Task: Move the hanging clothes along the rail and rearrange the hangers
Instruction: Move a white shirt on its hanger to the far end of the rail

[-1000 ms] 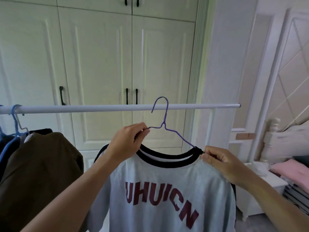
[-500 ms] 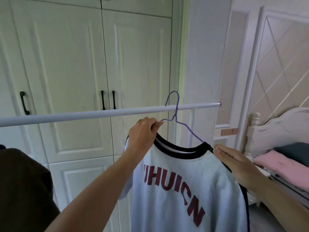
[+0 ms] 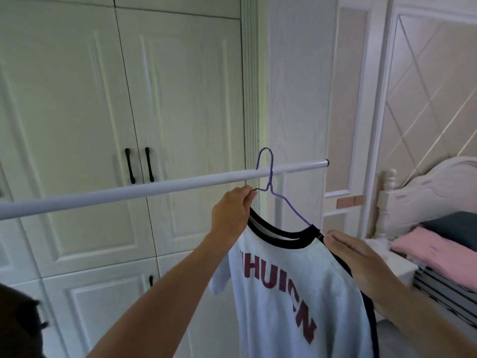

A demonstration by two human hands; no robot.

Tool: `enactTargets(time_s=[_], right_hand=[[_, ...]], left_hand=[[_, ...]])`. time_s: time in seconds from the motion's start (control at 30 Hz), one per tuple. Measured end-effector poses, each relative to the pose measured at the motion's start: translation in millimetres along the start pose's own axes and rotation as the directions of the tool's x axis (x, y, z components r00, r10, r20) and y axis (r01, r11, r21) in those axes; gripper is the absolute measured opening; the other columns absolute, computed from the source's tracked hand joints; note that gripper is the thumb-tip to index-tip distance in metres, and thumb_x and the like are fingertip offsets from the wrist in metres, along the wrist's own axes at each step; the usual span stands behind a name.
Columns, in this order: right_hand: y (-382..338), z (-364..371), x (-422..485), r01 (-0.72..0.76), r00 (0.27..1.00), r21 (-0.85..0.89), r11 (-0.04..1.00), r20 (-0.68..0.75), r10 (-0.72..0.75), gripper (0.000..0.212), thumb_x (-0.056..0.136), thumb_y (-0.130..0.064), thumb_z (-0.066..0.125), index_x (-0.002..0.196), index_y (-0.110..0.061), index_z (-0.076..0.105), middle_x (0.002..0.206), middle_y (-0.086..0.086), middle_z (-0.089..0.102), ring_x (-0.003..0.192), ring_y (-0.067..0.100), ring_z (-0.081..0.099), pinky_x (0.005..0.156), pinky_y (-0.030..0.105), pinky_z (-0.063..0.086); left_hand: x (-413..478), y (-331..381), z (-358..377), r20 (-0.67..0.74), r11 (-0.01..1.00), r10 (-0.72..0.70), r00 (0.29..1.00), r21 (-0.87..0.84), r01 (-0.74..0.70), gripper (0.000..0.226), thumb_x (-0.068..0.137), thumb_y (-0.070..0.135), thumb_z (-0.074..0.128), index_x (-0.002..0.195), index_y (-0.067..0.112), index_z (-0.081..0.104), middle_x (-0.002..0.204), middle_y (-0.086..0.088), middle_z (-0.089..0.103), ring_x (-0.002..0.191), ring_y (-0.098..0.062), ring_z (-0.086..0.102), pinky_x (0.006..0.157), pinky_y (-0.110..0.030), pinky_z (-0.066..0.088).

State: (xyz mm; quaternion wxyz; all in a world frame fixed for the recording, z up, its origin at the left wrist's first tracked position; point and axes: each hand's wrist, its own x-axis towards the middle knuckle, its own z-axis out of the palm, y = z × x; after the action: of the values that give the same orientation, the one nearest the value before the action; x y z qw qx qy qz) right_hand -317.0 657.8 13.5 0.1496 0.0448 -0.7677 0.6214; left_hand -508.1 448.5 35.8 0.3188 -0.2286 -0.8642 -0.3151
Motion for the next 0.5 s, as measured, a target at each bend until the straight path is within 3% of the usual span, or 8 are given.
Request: enactTargets(time_s=[0.1, 0.2, 0.3, 0.5], right_hand=[[7.8, -1.2, 11.0, -0.010, 1.000, -0.007, 1.000, -0.016, 0.010, 0.039, 0.103, -0.026, 0.053, 0.075, -0.004, 0.038, 0.072, 0.021, 0.026, 0.071, 0.029, 0.028, 0.071, 0.044, 0.020], [9.8, 1.1, 18.8, -0.026, 0.999, 0.005, 1.000, -0.021, 0.026, 0.037, 0.103, -0.022, 0.053, 0.072, -0.009, 0.037, 0.073, 0.024, 0.023, 0.070, 0.029, 0.027, 0.069, 0.045, 0.019], [14.7, 3.5, 23.7, -0.039, 0.999, 0.024, 0.999, 0.003, 0.038, 0.037, 0.102, -0.020, 0.053, 0.072, -0.009, 0.037, 0.072, 0.013, 0.029, 0.070, 0.027, 0.027, 0.068, 0.043, 0.020], [29.9, 8.4, 22.5, -0.066, 0.993, -0.035, 0.997, 0.098, 0.069, 0.035, 0.102, -0.015, 0.054, 0.075, 0.001, 0.038, 0.069, 0.010, 0.035, 0.066, 0.026, 0.029, 0.059, 0.035, 0.025]], left_hand=[[11.3, -0.5, 11.1, -0.015, 0.999, -0.004, 1.000, -0.035, 0.004, 0.034, 0.108, 0.042, 0.042, 0.111, 0.021, 0.068, 0.092, 0.001, 0.070, 0.082, -0.020, 0.064, 0.071, -0.036, 0.052], [21.7, -3.5, 22.7, 0.002, 0.999, -0.019, 1.000, -0.042, 0.019, 0.034, 0.108, 0.043, 0.042, 0.109, 0.023, 0.069, 0.087, 0.003, 0.069, 0.077, -0.018, 0.063, 0.069, -0.036, 0.053], [23.8, -7.8, 33.4, 0.022, 0.999, -0.029, 0.999, -0.042, 0.030, 0.035, 0.108, 0.043, 0.040, 0.112, 0.023, 0.069, 0.089, 0.003, 0.069, 0.079, -0.017, 0.063, 0.071, -0.035, 0.052], [12.5, -20.8, 53.9, 0.110, 0.999, -0.038, 0.993, -0.035, 0.042, 0.036, 0.108, 0.043, 0.040, 0.113, 0.023, 0.069, 0.094, 0.001, 0.071, 0.082, -0.018, 0.066, 0.072, -0.034, 0.052]])
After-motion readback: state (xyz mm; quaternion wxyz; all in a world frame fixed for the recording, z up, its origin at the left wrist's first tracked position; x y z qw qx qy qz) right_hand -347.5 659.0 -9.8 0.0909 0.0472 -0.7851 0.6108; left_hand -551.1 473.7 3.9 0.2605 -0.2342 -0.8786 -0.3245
